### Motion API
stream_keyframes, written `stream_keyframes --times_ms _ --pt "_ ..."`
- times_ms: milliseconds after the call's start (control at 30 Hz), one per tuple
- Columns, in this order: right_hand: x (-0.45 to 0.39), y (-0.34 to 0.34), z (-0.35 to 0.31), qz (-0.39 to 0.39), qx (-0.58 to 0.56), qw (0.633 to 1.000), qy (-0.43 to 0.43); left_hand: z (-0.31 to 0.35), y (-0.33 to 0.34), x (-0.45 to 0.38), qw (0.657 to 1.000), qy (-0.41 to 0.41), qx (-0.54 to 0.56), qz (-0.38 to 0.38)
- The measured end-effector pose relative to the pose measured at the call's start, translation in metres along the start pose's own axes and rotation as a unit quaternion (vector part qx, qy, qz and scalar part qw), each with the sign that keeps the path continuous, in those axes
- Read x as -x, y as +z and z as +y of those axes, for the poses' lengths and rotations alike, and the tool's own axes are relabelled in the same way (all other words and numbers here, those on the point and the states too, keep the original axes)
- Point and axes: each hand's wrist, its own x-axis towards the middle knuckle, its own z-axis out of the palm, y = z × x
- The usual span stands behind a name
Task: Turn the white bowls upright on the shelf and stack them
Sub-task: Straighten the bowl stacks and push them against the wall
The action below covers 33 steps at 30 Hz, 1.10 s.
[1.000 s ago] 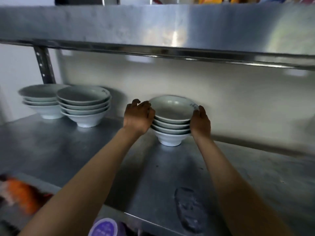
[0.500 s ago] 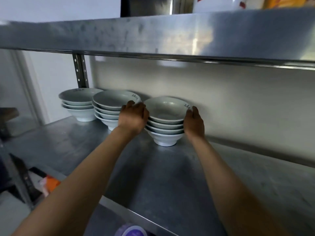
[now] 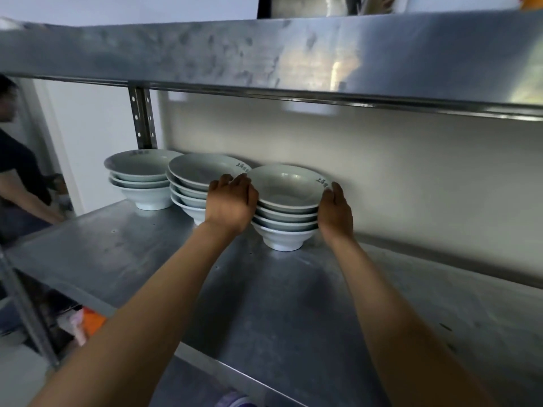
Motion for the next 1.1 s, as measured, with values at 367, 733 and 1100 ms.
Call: stream_keyframes --times_ms 367,733,1100 --pt "0.010 -0.060 0.009 -0.049 0.213 0.971 -0.101 0.040 -0.025 -0.016 0.986 -0.067 0.134 -0.077" --pt "0.054 -0.222 0.052 0.014 0.270 0.959 -0.080 0.225 -0.049 0.010 0.975 0.104 0.162 -0.112" --pt "0.124 -0.395 0.094 0.140 0.326 0.935 -0.022 0.395 -0.073 0.044 0.933 0.186 0.267 -0.152"
